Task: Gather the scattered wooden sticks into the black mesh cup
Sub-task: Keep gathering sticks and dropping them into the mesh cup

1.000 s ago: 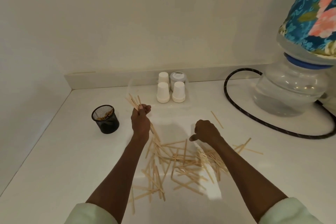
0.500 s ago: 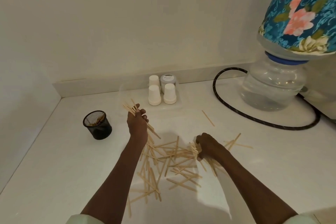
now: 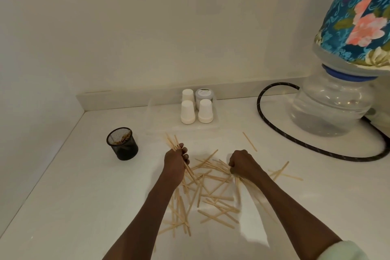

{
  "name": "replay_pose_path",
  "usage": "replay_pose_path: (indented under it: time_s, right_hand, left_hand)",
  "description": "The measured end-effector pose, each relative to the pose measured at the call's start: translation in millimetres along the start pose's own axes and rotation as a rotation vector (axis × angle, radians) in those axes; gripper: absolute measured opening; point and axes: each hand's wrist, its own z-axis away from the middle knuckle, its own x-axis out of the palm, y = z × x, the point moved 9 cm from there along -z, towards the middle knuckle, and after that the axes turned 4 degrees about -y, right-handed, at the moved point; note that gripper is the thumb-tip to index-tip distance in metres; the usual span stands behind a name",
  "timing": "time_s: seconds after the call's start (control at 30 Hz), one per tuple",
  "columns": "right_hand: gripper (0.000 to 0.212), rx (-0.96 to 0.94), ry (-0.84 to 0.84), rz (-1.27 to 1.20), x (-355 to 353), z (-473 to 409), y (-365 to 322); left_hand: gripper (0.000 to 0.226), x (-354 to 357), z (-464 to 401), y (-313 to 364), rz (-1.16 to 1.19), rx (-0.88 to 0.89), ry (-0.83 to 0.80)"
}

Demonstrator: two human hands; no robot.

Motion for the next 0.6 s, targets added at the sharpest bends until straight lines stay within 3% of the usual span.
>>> replay_pose_path:
  time_s: [0.03,0.17,0.23,0.27,0.6]
  right_hand:
    - [0.006,-0.004,0.007,-0.014,-3.9,-0.9,-1.2]
    - [0.016,0.028,0.029,-0.12,-19.2,-3.2,-2.6]
    - [0.007,0.03,0.05,-0.174,-28.6,-4.7,-6.7]
    - [0.015,0.035,0.06,-0.215,-33.6,-5.7,-8.8]
    - [0.017,-0.054,0.098,-0.452,-60.0,-13.2,-69.3]
  left_hand:
    - [0.026,-0.7,-0.3,-4.5,0.001,-0.033,0.014]
    - [0.027,-1.2,-3.8,-22.4,-0.015,-0.136,0.03]
    - [0.029,1.4,-6.0,-29.0,-0.01,-0.156,0.007]
    - [0.032,3.8,-6.4,-31.9,-0.011,-0.169,-0.005]
    - [0.082,45.8,5.5,-41.4,-0.218,-0.282,-0.099]
